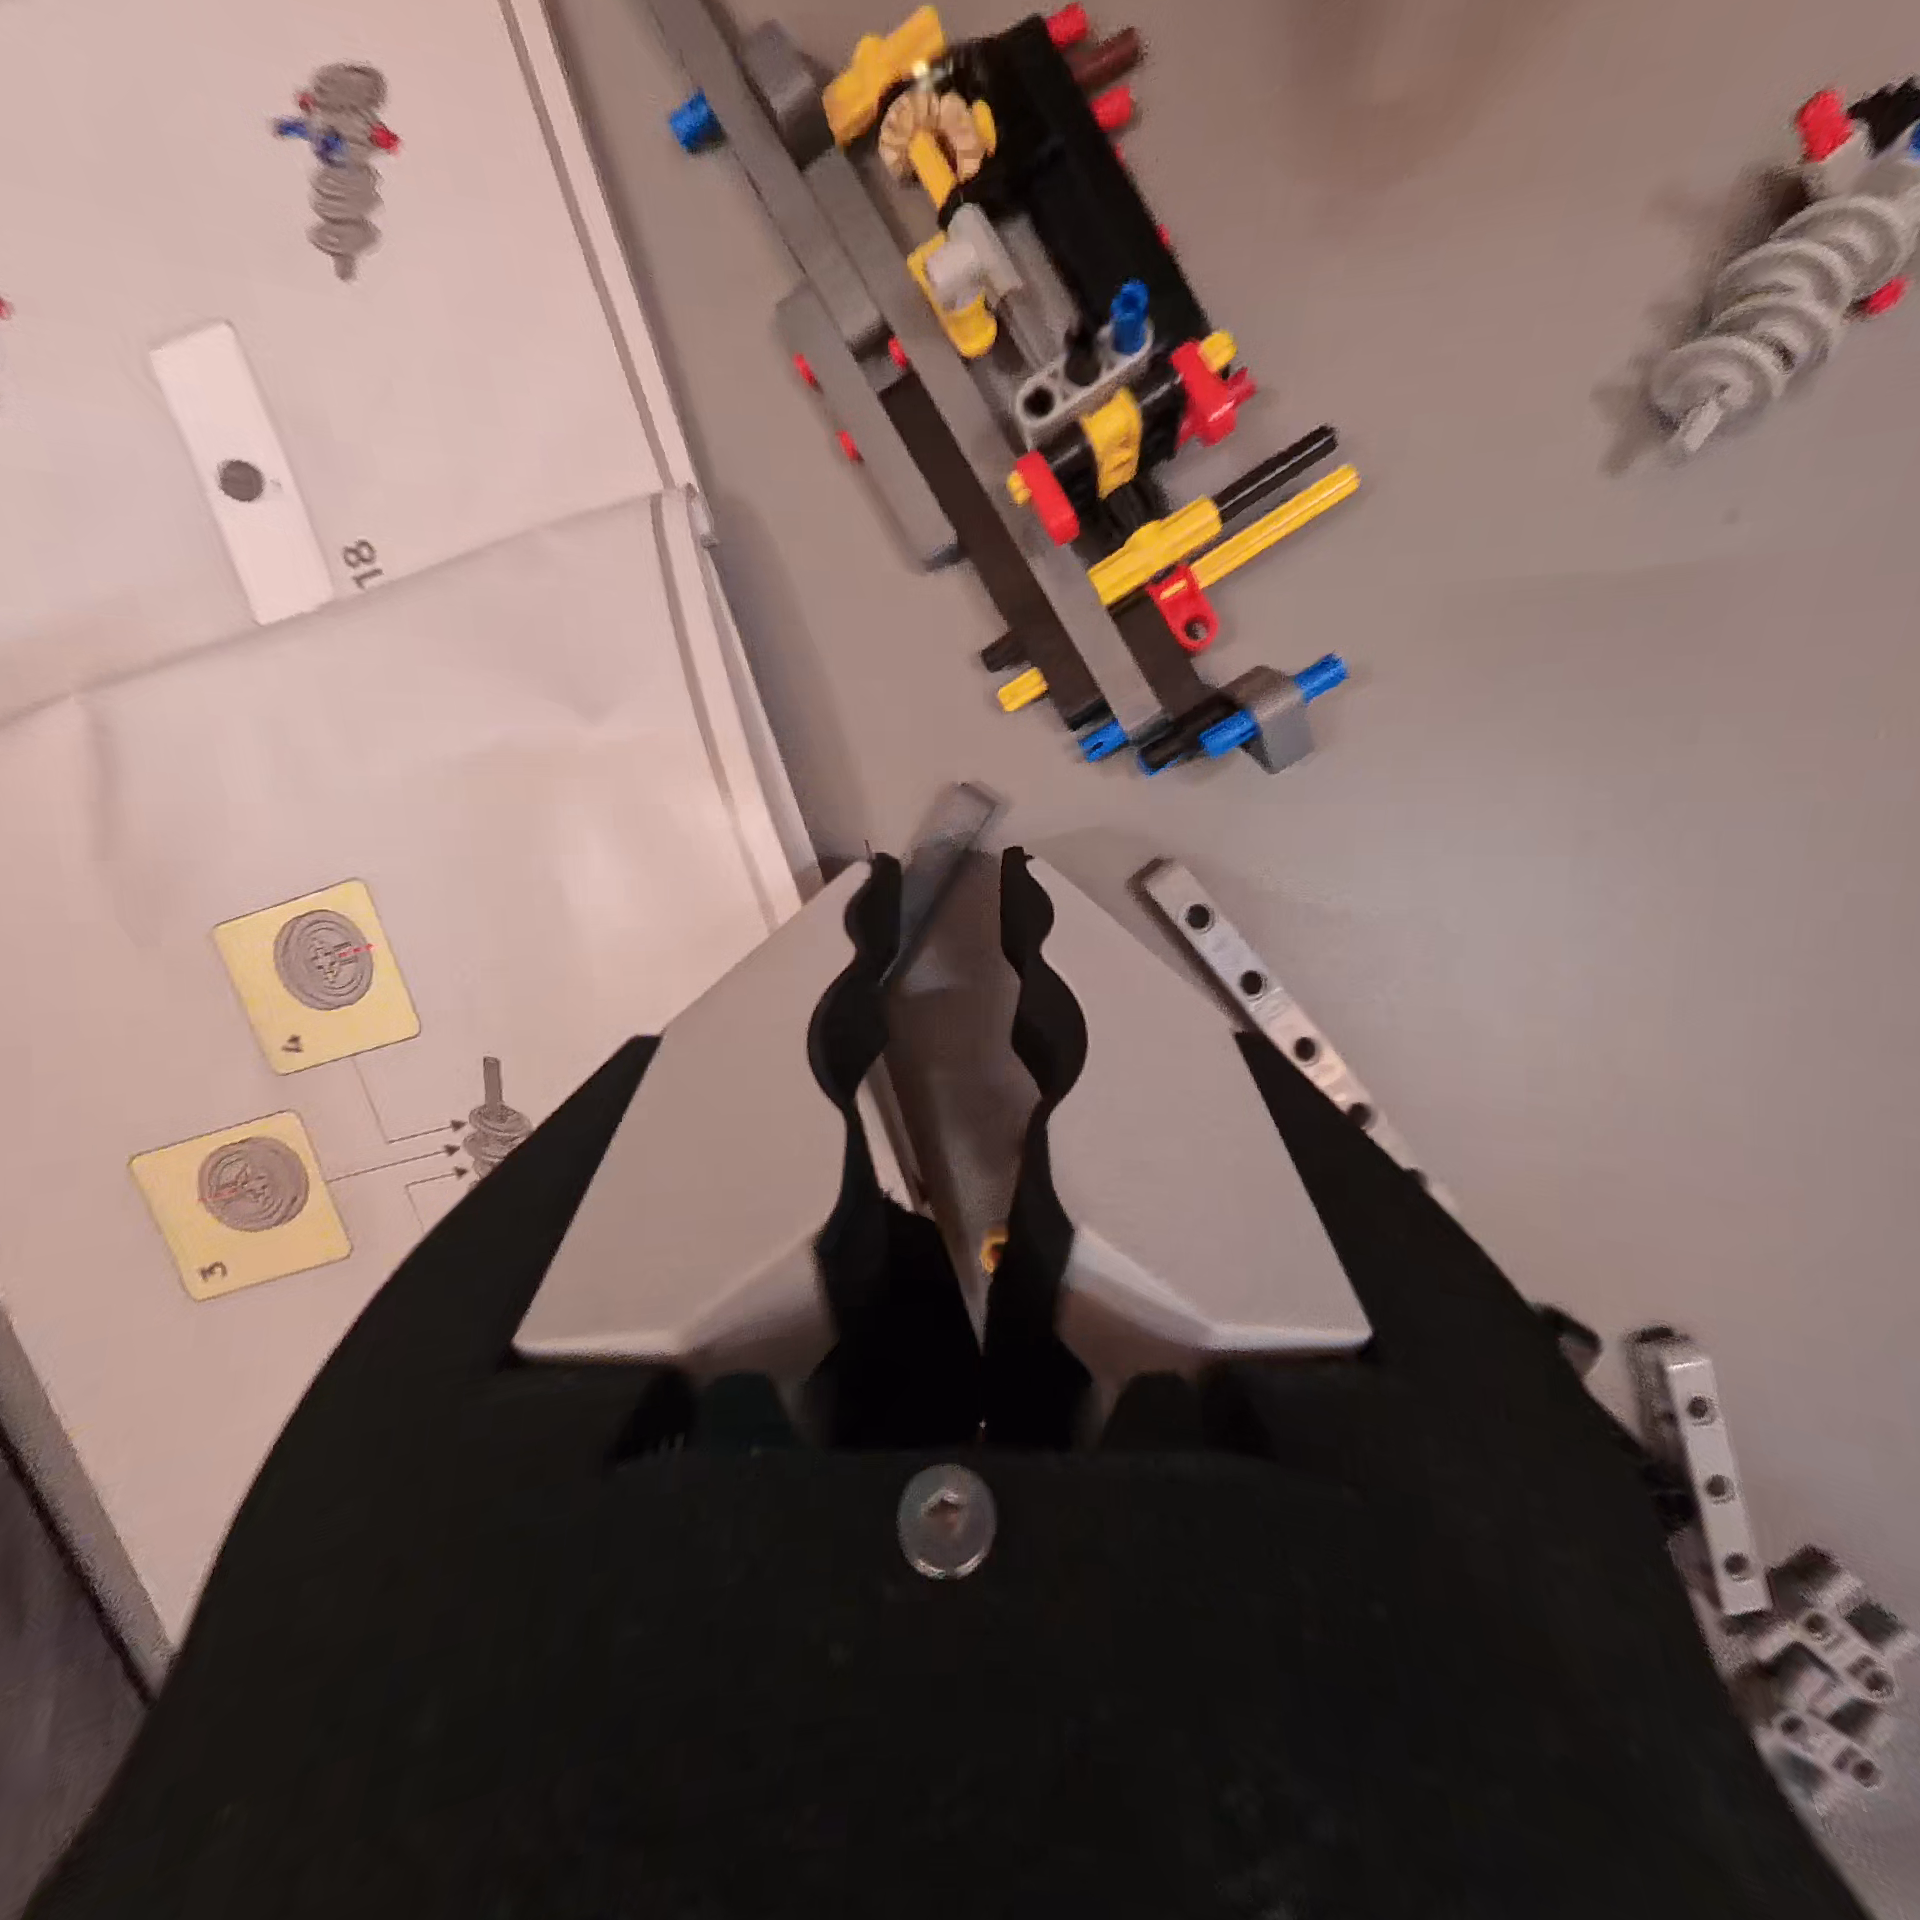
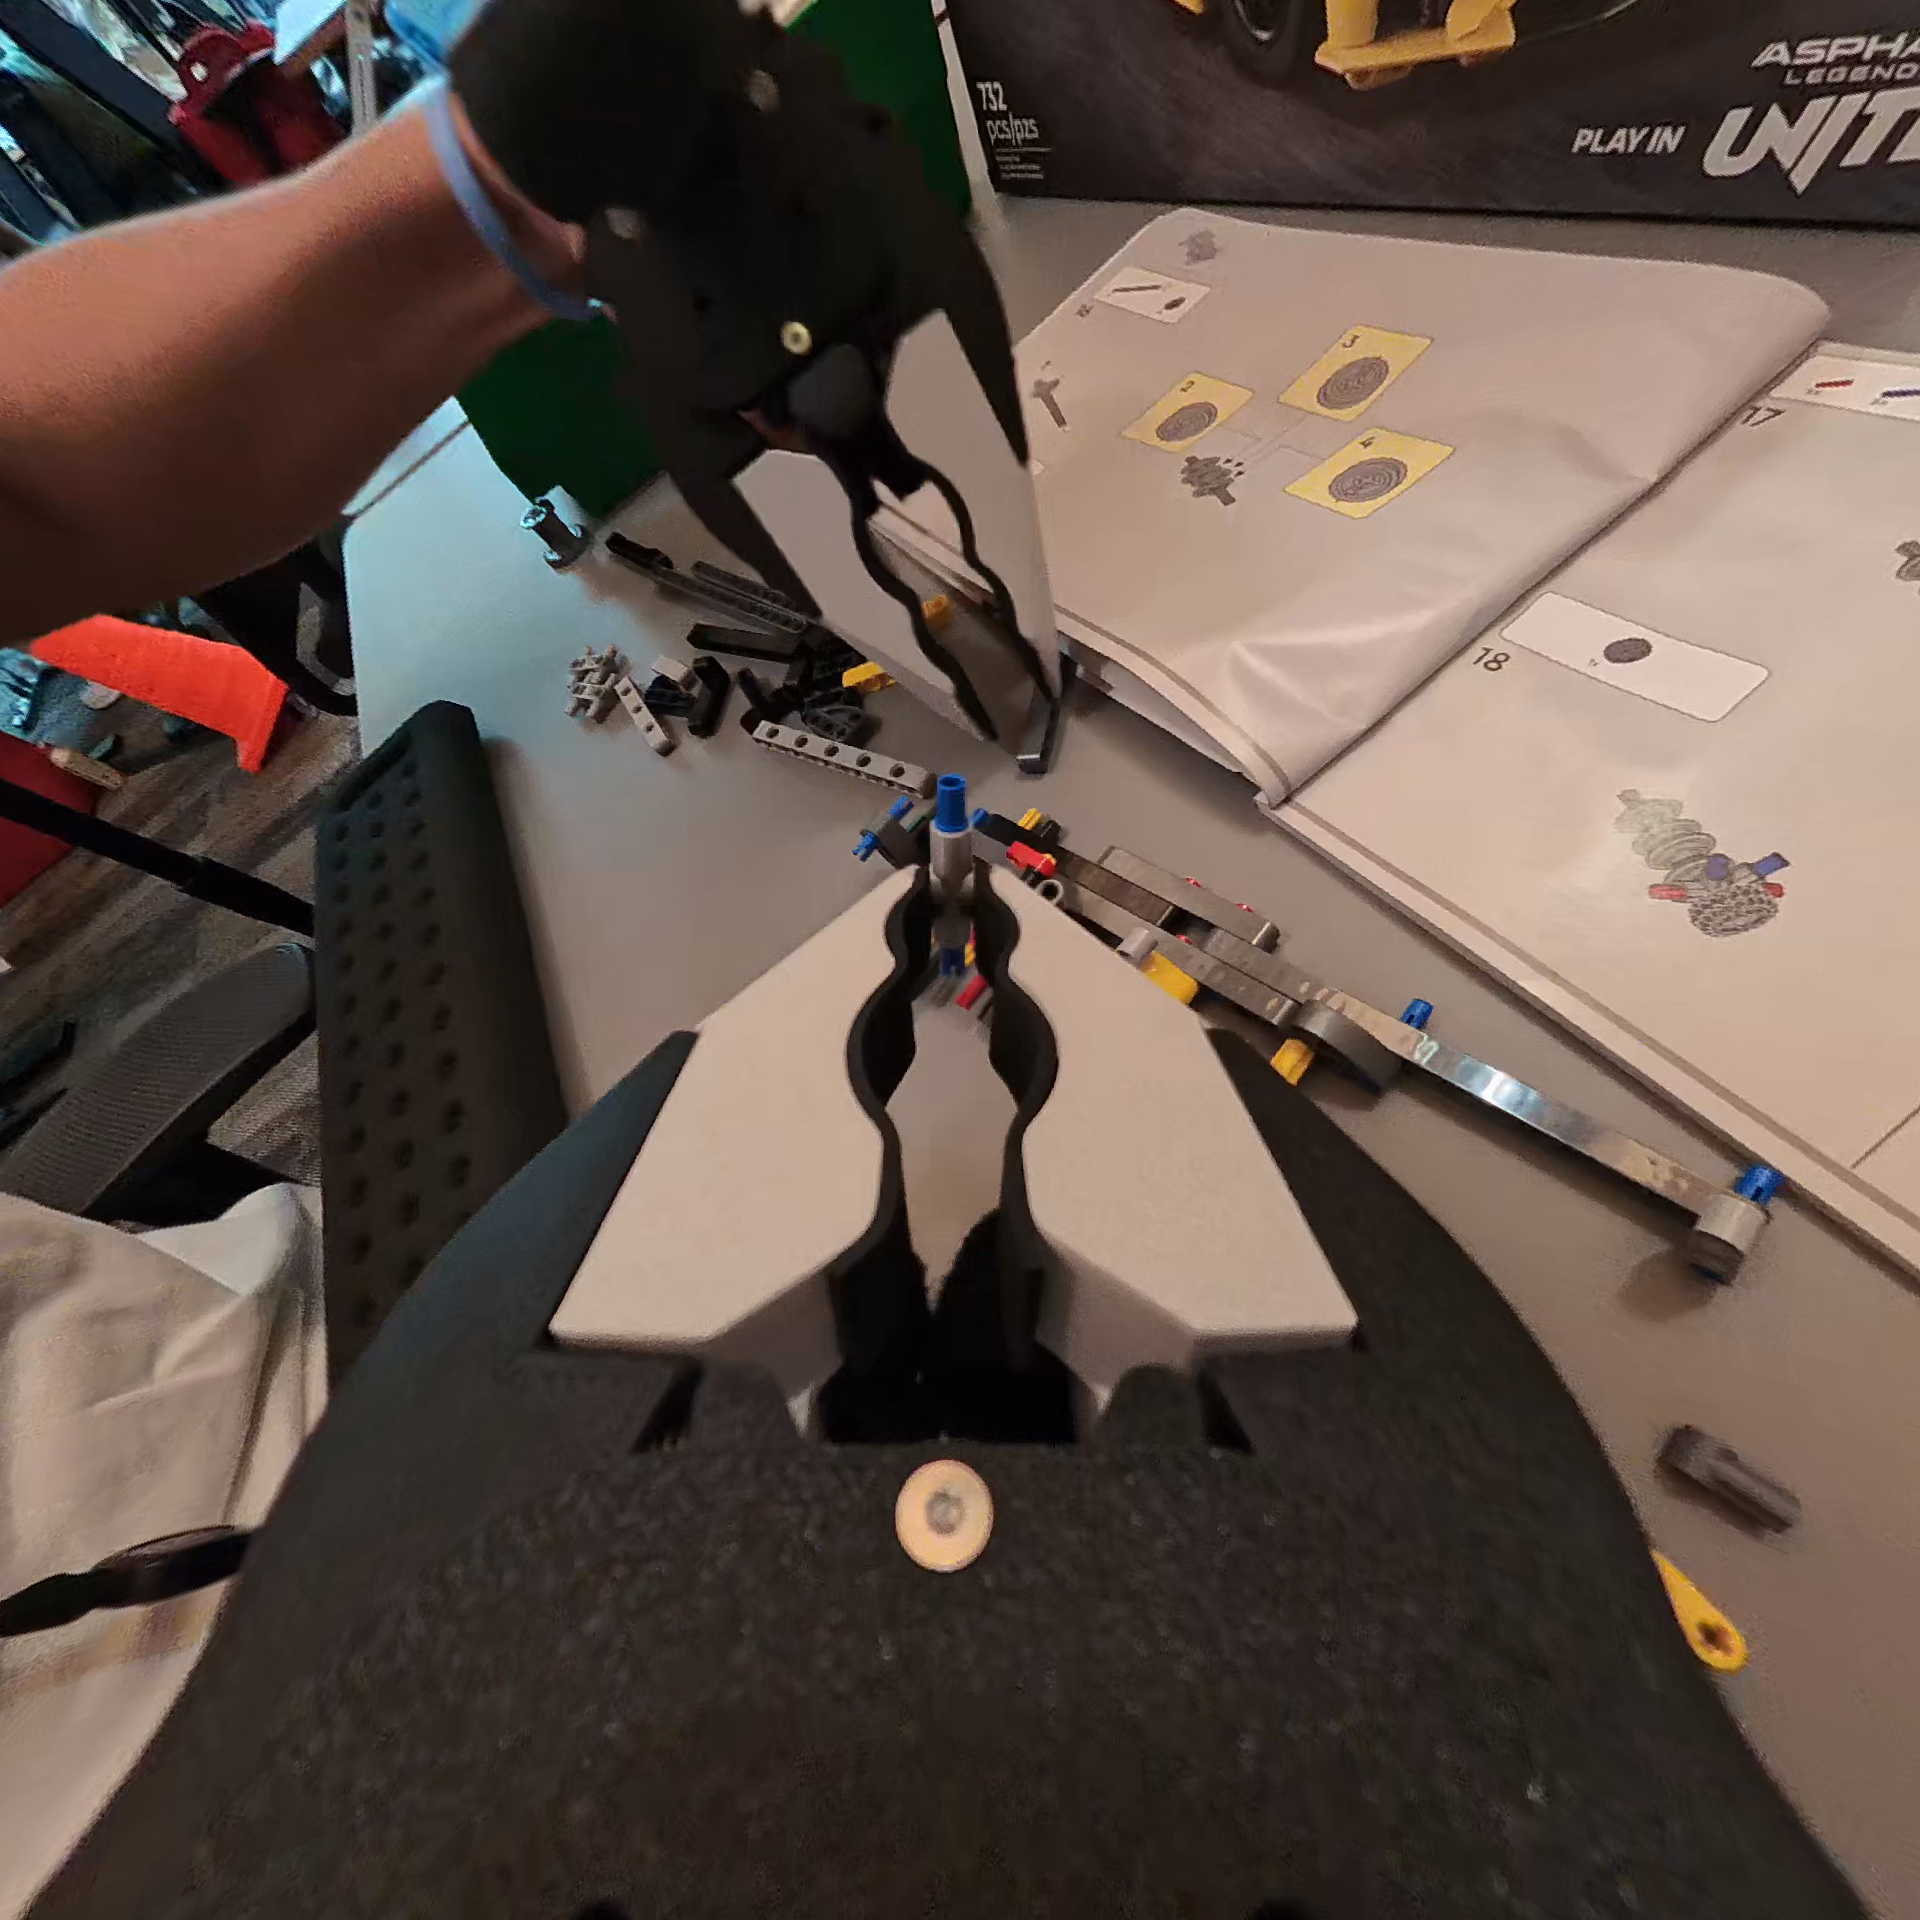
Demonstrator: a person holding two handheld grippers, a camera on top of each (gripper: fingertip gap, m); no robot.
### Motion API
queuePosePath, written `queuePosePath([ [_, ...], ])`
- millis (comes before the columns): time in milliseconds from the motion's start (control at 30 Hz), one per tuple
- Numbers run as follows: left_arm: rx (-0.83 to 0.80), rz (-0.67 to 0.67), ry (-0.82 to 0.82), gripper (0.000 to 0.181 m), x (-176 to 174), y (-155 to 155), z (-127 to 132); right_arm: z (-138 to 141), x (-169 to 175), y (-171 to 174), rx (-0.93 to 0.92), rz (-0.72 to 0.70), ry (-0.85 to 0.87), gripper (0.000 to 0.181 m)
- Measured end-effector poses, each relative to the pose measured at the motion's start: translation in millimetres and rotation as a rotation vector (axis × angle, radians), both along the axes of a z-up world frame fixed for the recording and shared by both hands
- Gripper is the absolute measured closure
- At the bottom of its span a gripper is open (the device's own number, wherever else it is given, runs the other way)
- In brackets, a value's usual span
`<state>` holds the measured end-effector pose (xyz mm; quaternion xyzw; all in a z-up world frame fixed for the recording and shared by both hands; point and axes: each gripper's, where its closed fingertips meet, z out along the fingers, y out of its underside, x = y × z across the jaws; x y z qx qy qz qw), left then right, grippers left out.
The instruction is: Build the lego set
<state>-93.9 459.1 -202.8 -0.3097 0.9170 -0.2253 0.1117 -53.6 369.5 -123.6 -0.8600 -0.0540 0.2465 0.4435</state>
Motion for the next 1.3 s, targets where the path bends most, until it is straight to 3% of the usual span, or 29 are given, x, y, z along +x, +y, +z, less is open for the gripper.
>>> queuePosePath([
  [200,-0.01,-0.013,0.092,0.175,1.1,-1.0,-8.3,0.1,2.1,-0.3,-0.002,-0.001,0.008,0.175],
  [300,0.032,0.103,0.045,0.175,7.5,2.7,-3.4,2.3,6.1,0.3,0.008,-0.014,0.013,0.175],
  [333,-0.052,0.169,-0.013,0.175,14.2,-6.4,11.0,4.9,8.5,0.9,0.024,-0.024,0.016,0.175],
  [433,-0.566,0.431,-0.319,0.175,44.6,-48.3,96.6,26.7,13.8,5.5,0.142,-0.067,0.062,0.175],
  [500,-0.697,0.55,-0.478,0.175,53.1,-60.9,122.5,47.4,21.1,8.6,0.256,-0.127,0.118,0.176],
  [567,-0.754,0.659,-0.59,0.175,60.2,-66.3,131.1,67.9,29.7,7.1,0.367,-0.185,0.166,0.176],
  [667,-0.886,0.752,-0.647,0.175,69.6,-77.8,134.0,74.6,35.9,5.4,0.428,-0.23,0.118,0.176],
  [933,-0.984,0.848,-0.632,0.175,75.0,-78.7,122.8,62.6,32.7,10.9,0.413,-0.258,-0.059,0.176],
  [1167,-0.939,0.866,-0.665,0.175,71.4,-74.6,122.7,56.8,34.3,15.6,0.406,-0.277,-0.173,0.176],
  [1300,-0.81,0.853,-0.694,0.175,70.1,-76.2,119.2,59.0,37.3,15.1,0.424,-0.29,-0.191,0.176],
])
